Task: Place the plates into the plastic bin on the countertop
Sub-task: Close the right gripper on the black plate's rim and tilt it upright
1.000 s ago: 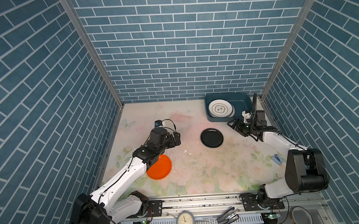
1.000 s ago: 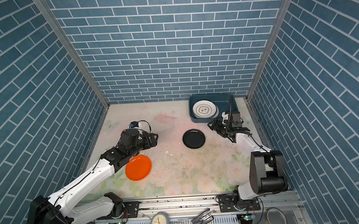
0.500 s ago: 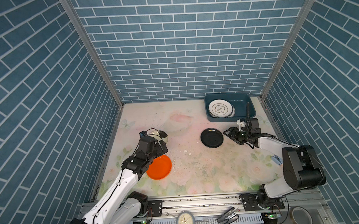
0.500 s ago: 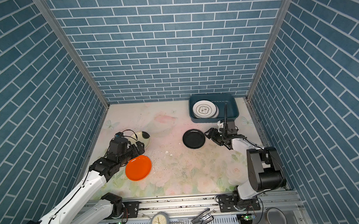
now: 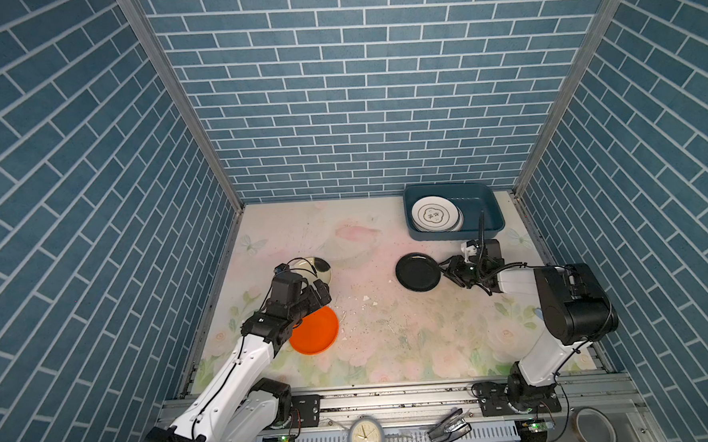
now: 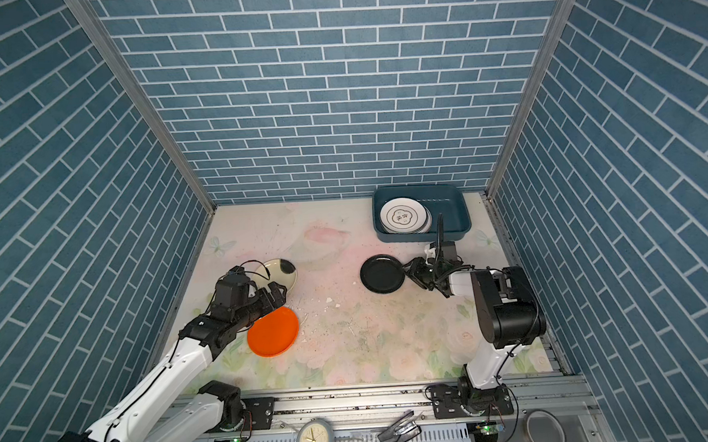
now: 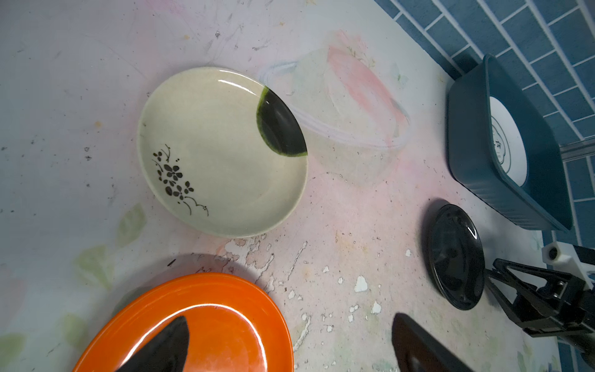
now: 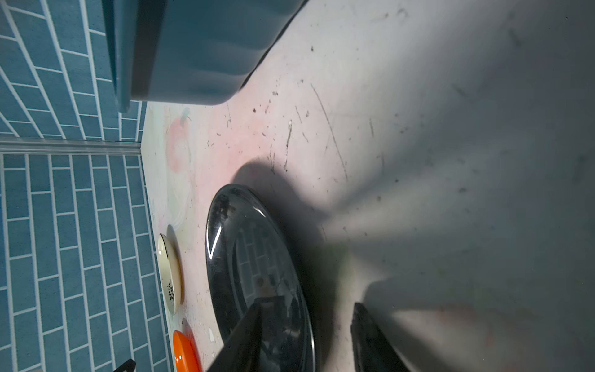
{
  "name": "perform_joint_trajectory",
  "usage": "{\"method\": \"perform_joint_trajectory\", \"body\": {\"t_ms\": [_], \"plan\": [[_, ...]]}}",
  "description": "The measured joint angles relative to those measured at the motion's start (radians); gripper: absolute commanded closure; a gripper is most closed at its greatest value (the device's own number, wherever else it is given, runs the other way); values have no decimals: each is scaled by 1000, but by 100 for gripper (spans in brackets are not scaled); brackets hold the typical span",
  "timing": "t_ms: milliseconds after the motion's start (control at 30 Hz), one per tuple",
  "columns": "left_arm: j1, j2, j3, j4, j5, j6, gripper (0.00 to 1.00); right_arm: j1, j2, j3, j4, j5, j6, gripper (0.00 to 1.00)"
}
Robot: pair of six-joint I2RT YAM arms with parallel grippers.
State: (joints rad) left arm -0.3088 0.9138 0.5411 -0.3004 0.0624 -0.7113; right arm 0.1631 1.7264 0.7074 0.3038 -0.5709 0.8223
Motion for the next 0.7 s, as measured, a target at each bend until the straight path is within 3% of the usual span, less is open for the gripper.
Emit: {"method": "perform_joint_trajectory", "body": {"t_ms": [700], "plan": [[2, 126, 0, 189, 64, -13, 0, 23, 69, 23, 24, -10, 19, 100]]}}
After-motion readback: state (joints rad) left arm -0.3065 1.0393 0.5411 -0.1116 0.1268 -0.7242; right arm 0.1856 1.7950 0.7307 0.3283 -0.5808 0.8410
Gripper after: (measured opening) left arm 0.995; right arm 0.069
